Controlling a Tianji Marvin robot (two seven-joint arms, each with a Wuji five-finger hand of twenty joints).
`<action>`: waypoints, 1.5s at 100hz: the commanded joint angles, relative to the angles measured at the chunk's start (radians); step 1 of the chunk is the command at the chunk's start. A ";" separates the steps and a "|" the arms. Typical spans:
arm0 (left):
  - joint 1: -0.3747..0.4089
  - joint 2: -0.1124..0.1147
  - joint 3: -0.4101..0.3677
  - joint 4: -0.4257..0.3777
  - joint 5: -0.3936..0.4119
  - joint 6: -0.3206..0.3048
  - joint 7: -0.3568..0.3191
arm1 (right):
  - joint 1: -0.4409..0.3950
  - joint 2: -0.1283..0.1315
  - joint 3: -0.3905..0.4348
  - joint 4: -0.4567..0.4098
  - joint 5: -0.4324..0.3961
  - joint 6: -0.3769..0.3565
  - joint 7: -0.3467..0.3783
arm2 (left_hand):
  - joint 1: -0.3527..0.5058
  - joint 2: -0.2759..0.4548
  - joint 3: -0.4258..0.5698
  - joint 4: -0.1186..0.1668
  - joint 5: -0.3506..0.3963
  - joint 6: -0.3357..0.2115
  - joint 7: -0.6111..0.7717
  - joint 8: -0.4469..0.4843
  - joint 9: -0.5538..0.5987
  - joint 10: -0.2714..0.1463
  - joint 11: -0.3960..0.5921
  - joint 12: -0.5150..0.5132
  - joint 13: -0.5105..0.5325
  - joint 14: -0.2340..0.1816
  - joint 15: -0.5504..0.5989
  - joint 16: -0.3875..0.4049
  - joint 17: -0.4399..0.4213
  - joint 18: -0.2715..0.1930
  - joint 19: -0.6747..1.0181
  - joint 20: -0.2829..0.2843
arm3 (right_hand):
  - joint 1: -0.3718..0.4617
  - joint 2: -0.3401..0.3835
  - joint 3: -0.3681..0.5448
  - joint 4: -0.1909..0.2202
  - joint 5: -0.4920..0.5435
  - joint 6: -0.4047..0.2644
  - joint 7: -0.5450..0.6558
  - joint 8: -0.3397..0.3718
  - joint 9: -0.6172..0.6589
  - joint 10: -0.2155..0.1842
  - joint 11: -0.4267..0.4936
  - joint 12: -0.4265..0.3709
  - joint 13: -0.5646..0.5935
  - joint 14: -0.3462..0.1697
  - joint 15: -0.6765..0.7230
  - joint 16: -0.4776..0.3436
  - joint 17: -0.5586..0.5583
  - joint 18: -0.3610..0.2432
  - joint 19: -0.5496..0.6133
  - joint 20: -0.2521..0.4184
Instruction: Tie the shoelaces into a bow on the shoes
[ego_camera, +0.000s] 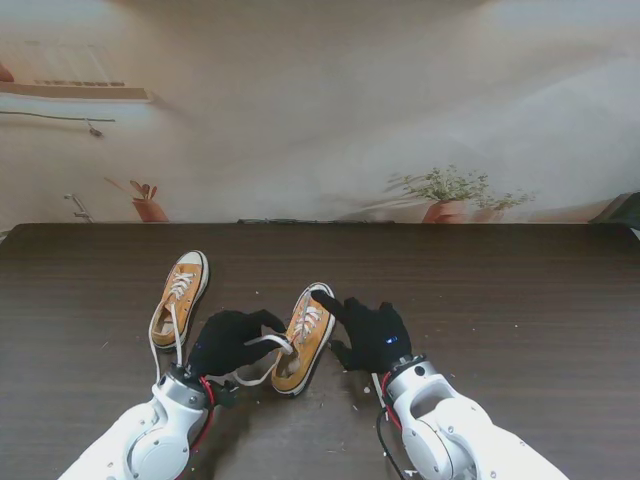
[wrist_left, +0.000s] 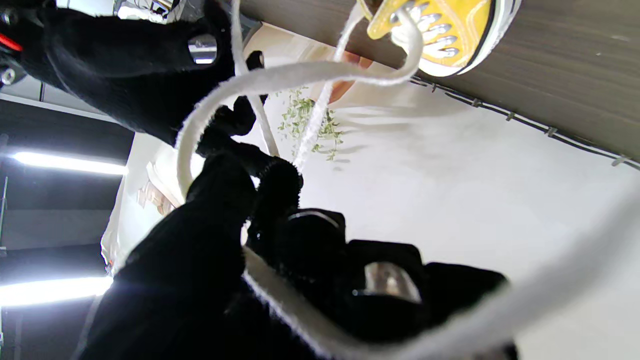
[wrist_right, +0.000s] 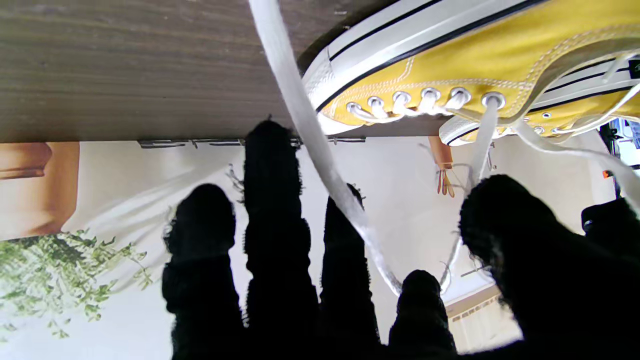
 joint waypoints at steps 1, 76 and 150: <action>0.016 -0.001 -0.009 -0.007 -0.005 -0.009 -0.003 | 0.004 -0.009 -0.012 0.029 0.014 -0.003 -0.016 | 0.043 0.012 0.012 0.002 0.026 -0.075 -0.004 0.002 0.045 0.085 0.005 0.025 0.019 0.061 0.028 -0.003 0.025 -0.179 0.258 -0.003 | -0.041 0.004 -0.022 0.028 0.001 -0.029 -0.065 0.014 -0.062 0.031 -0.061 -0.068 -0.074 0.035 -0.110 -0.033 -0.091 0.020 -0.084 -0.043; 0.042 -0.003 -0.035 -0.015 -0.006 0.004 0.012 | -0.012 -0.043 -0.008 0.065 0.071 -0.013 -0.186 | 0.050 0.014 0.001 0.004 0.024 -0.073 -0.005 0.001 0.046 0.087 0.004 0.028 0.019 0.059 0.028 -0.003 0.024 -0.174 0.258 0.000 | -0.066 -0.045 0.022 0.010 -0.003 0.061 -0.056 0.068 0.017 -0.051 0.188 0.293 -0.121 -0.035 0.184 0.128 0.037 0.009 0.087 0.005; 0.054 -0.001 -0.046 -0.026 -0.006 -0.001 -0.003 | 0.014 -0.096 0.018 0.180 0.356 -0.408 -0.217 | 0.054 0.017 -0.006 0.006 0.022 -0.068 -0.007 0.002 0.044 0.085 0.003 0.029 0.019 0.059 0.028 -0.003 0.024 -0.174 0.258 -0.002 | -0.031 -0.098 0.099 -0.011 -0.024 0.178 0.174 -0.044 -0.103 -0.030 -0.366 -0.270 -0.277 -0.031 -0.671 -0.225 -0.255 -0.122 -0.428 -0.408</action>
